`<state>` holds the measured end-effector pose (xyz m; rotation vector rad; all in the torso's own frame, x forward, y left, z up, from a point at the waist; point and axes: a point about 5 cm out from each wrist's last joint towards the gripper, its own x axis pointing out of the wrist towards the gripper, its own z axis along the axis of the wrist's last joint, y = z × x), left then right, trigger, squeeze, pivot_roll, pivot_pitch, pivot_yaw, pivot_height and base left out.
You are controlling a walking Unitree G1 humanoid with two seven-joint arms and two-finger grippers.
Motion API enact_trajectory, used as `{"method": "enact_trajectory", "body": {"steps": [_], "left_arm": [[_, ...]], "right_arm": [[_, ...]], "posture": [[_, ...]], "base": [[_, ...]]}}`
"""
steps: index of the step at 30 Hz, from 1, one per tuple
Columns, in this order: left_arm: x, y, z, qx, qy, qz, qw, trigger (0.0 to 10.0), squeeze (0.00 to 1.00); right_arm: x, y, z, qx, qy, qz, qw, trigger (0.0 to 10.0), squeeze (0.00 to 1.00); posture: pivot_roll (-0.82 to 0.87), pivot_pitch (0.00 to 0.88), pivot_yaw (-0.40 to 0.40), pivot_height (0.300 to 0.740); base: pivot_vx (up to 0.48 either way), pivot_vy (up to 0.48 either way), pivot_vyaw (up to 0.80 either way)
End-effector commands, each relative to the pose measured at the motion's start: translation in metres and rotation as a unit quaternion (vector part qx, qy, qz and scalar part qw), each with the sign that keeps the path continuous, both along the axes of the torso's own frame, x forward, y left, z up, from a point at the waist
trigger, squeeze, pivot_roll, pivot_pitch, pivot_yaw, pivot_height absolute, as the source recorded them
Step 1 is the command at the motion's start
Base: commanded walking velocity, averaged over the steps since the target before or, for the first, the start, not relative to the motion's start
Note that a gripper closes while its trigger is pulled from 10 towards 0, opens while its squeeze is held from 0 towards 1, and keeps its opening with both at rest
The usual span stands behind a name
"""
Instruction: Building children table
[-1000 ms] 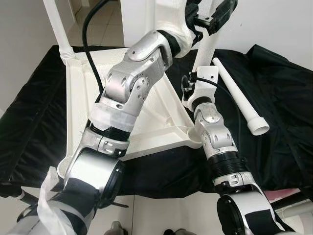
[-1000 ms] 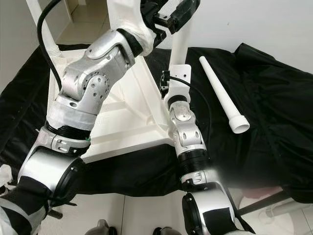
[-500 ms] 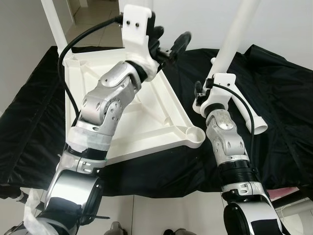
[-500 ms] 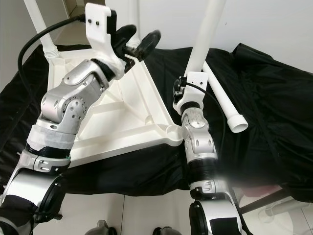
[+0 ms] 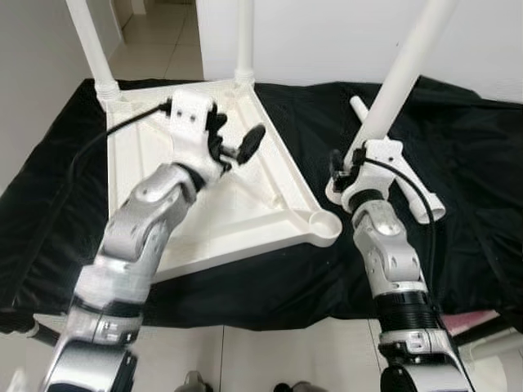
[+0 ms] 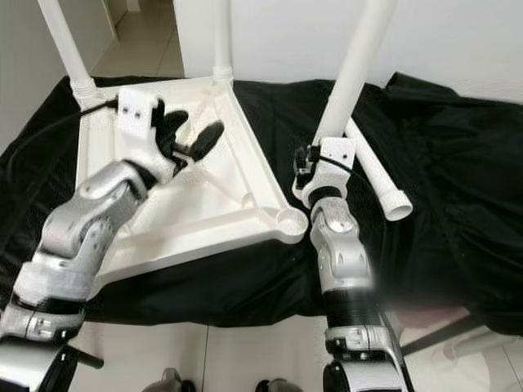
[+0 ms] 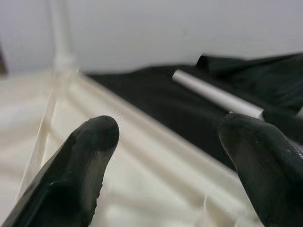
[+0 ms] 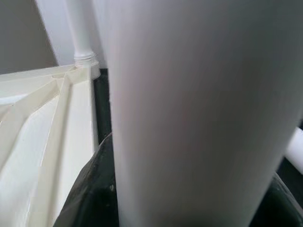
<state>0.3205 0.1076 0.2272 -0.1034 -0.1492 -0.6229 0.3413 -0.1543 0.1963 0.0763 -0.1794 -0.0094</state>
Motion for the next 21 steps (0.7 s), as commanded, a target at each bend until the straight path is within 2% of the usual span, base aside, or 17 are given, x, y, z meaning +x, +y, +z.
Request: {"method": "enact_trajectory", "body": {"steps": [1,2,4,5,7,8,11,13,15,18,21], "left_arm": [[-0.015,-0.005,-0.003,-0.006,-0.008,-0.093,0.996,10.0,0.00],[-0.015,-0.005,-0.003,-0.006,-0.008,-0.093,0.996,10.0,0.00],[-0.028,-0.004,-0.010,-0.005,-0.015,-0.108,0.994,10.0,0.00],[-0.028,-0.004,-0.010,-0.005,-0.015,-0.108,0.994,10.0,0.00],[-0.040,-0.003,-0.021,-0.003,0.001,-0.122,0.993,10.0,0.00],[-0.040,-0.003,-0.021,-0.003,0.001,-0.122,0.993,10.0,0.00],[-0.057,-0.010,-0.036,0.036,-0.001,-0.146,0.989,10.0,0.00],[-0.057,-0.010,-0.036,0.036,-0.001,-0.146,0.989,10.0,0.00],[-0.066,-0.015,-0.043,0.053,-0.009,-0.161,0.986,10.0,0.00],[-0.070,-0.018,-0.046,0.053,-0.009,-0.165,0.985,10.0,0.00],[-0.076,-0.025,-0.053,0.090,-0.012,-0.180,0.979,10.0,0.00]], "right_arm": [[-0.004,-0.003,0.003,-0.002,-0.013,0.008,1.000,10.0,0.00],[-0.004,-0.003,0.003,-0.002,-0.013,0.008,1.000,10.0,0.00],[-0.007,-0.001,0.007,-0.041,-0.036,0.014,0.998,10.0,0.00],[-0.007,-0.001,0.007,-0.041,-0.036,0.014,0.998,10.0,0.00],[-0.009,0.003,0.006,-0.047,-0.038,0.045,0.997,10.0,0.00],[-0.009,0.003,0.006,-0.047,-0.038,0.045,0.997,10.0,0.00],[-0.014,0.009,0.006,-0.040,-0.043,0.076,0.995,10.0,0.00],[-0.014,0.009,0.006,-0.040,-0.043,0.076,0.995,10.0,0.00],[-0.018,0.013,0.007,-0.043,-0.049,0.096,0.993,10.0,0.00],[-0.020,0.016,0.007,-0.048,-0.055,0.108,0.992,10.0,0.00],[-0.021,0.018,0.004,-0.054,-0.052,0.115,0.991,10.0,0.00]], "posture": [[-0.04,0.062,-0.015,0.740],[-0.04,0.062,-0.015,0.740],[-0.04,0.064,-0.013,0.740],[-0.04,0.064,-0.013,0.740],[-0.04,0.064,-0.013,0.740],[-0.04,0.064,-0.013,0.740],[-0.04,0.067,-0.016,0.740],[-0.04,0.067,-0.016,0.740],[-0.03,0.068,-0.017,0.740],[-0.04,0.069,-0.017,0.740],[-0.03,0.075,-0.019,0.740]], "base": [[0.000,0.000,0.00],[0.000,0.000,0.00],[0.000,0.000,0.00],[0.000,0.000,0.00],[0.000,0.000,0.00],[0.000,0.000,0.00],[0.000,0.000,0.00],[0.000,0.000,0.00],[0.000,0.000,0.00],[0.000,0.000,0.00],[0.000,0.000,0.00]]}}
